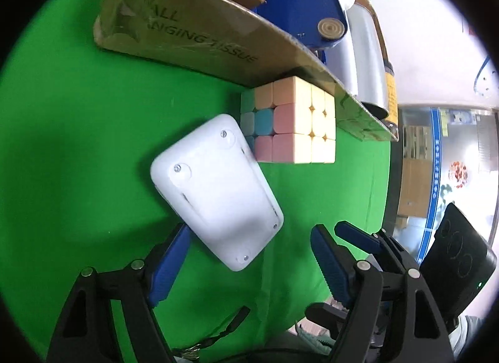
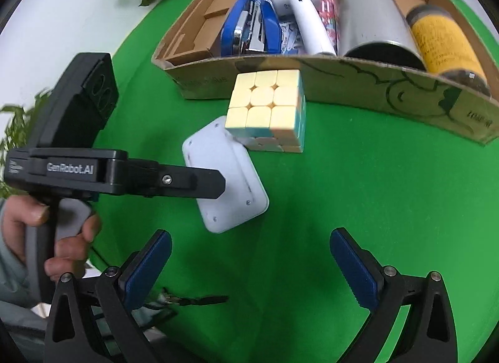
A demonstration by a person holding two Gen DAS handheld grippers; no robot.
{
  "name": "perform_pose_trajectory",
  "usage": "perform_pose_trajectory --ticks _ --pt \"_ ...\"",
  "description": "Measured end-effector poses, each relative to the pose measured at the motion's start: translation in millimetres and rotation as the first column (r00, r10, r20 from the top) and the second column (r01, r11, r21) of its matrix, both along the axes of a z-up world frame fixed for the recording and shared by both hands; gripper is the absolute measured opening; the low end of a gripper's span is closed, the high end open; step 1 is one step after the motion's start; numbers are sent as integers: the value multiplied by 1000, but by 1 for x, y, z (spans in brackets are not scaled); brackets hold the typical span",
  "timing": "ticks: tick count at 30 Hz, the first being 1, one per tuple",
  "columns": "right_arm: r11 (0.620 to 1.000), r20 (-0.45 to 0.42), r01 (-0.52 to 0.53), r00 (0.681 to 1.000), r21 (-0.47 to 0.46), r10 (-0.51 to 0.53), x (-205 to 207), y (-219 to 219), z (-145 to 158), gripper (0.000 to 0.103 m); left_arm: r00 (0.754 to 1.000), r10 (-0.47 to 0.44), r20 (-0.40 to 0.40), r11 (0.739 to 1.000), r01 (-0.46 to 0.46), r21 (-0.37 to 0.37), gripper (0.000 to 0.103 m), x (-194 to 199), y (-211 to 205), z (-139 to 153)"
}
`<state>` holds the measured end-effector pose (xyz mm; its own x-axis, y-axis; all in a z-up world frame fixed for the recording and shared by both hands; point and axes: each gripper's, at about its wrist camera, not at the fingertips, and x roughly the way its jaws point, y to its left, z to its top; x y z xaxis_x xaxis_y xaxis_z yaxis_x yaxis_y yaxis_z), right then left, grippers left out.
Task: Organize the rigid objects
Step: 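Move both tools to the white rectangular case and close on it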
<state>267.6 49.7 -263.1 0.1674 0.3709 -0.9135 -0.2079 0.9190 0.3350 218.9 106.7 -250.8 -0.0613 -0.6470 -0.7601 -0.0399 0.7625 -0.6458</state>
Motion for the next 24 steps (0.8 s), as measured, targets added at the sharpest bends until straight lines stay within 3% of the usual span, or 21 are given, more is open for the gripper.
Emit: perform_pose_trajectory --ticks 4,9,11,13,14,16,17,19,21,22,24 --pt "999 60 -23 998 -31 25 3 14 -6 102 996 88 6 996 -88 3 78 -1 15 1" --pt "987 171 -122 975 -107 139 5 54 -20 102 986 165 -36 986 -166 -22 78 7 24 -2" --pt "983 174 -138 972 -124 159 4 61 -28 102 984 172 -39 985 -172 -2 74 3 19 -9" --pt "975 180 -149 967 -165 178 0 68 -38 95 985 165 -53 986 -165 19 67 1 21 -15" --pt "972 185 -150 965 -181 183 -2 69 -40 86 983 176 -47 984 -176 12 66 -1 21 -15" --pt "973 185 -140 967 -186 175 -8 71 -43 76 981 188 -55 982 -188 -3 63 -4 23 -16" --pt "975 175 -146 969 -169 176 -12 73 -44 67 980 186 -64 982 -187 -11 56 -6 23 -17" --pt "971 158 -154 970 -182 184 -16 78 -44 64 981 182 -69 983 -183 -8 55 -10 22 -17" --pt "986 94 -121 987 -115 132 -15 77 -47 61 985 160 -60 987 -160 13 53 -11 19 -17" --pt "994 51 -85 995 -64 88 -14 72 -48 59 989 143 -47 989 -141 42 47 -14 18 -15" --pt "1000 -28 -14 1000 12 14 -13 61 -49 39 991 133 -33 987 -130 90 42 -8 16 -14"
